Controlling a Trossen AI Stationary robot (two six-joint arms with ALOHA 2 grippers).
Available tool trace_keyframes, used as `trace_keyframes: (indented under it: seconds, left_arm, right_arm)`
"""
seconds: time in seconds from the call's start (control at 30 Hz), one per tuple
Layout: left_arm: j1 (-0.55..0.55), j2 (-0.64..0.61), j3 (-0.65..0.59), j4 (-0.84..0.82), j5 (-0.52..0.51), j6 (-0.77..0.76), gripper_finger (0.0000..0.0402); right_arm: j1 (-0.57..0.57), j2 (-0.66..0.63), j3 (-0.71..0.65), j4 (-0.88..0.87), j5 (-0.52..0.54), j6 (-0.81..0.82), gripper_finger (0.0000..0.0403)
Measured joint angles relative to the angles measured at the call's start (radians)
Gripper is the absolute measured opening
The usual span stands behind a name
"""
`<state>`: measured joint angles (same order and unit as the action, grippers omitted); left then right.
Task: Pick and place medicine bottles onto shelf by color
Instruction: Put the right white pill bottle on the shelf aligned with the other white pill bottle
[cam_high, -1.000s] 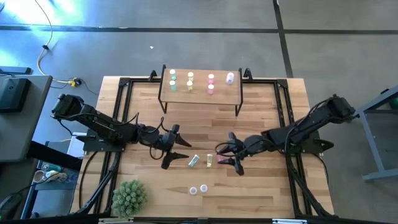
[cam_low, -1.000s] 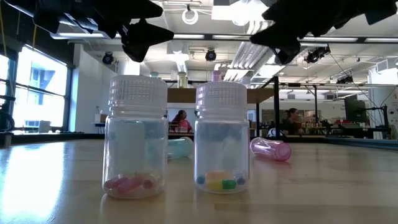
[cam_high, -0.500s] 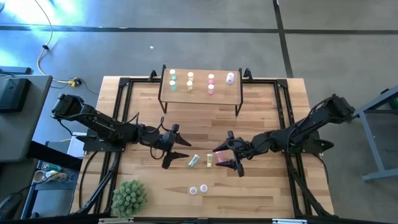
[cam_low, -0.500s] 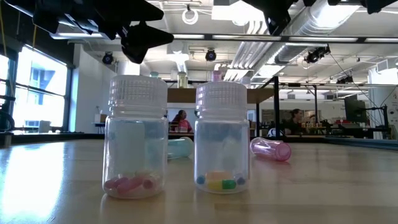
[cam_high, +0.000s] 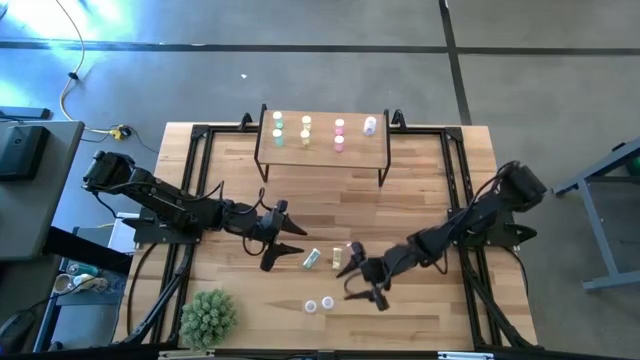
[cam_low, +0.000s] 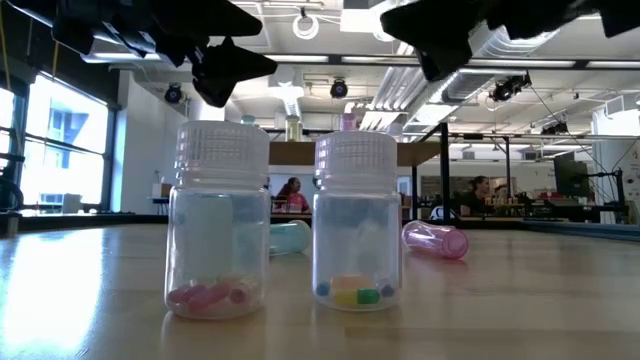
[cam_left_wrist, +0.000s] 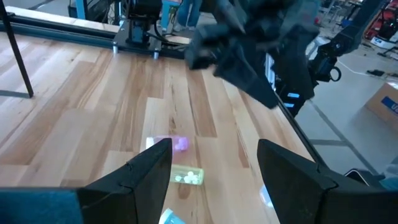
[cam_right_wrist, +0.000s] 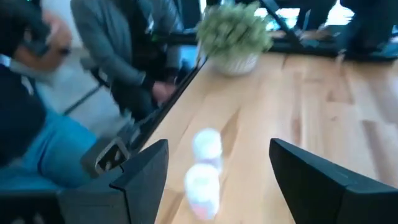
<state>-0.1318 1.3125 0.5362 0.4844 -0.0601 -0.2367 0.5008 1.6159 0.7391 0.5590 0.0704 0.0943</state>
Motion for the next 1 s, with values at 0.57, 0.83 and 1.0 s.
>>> trace_keyframes:
  seconds: [0.57, 0.83, 1.0]
  left_arm:
    - [0.000, 0.000, 0.000, -0.003, 0.000, 0.000, 0.0225]
    - [0.000, 0.000, 0.000, -0.003, 0.000, 0.003, 0.0225]
    - [0.000, 0.000, 0.000, -0.003, 0.000, 0.003, 0.0225]
  right_arm:
    - [0.055, 0.323, 0.000, 0.263, 0.040, -0.006, 0.0270]
    - [0.049, 0.395, 0.000, 0.307, 0.083, 0.026, 0.0270]
    - [0.042, 0.450, 0.033, 0.343, 0.083, 0.036, 0.0270]
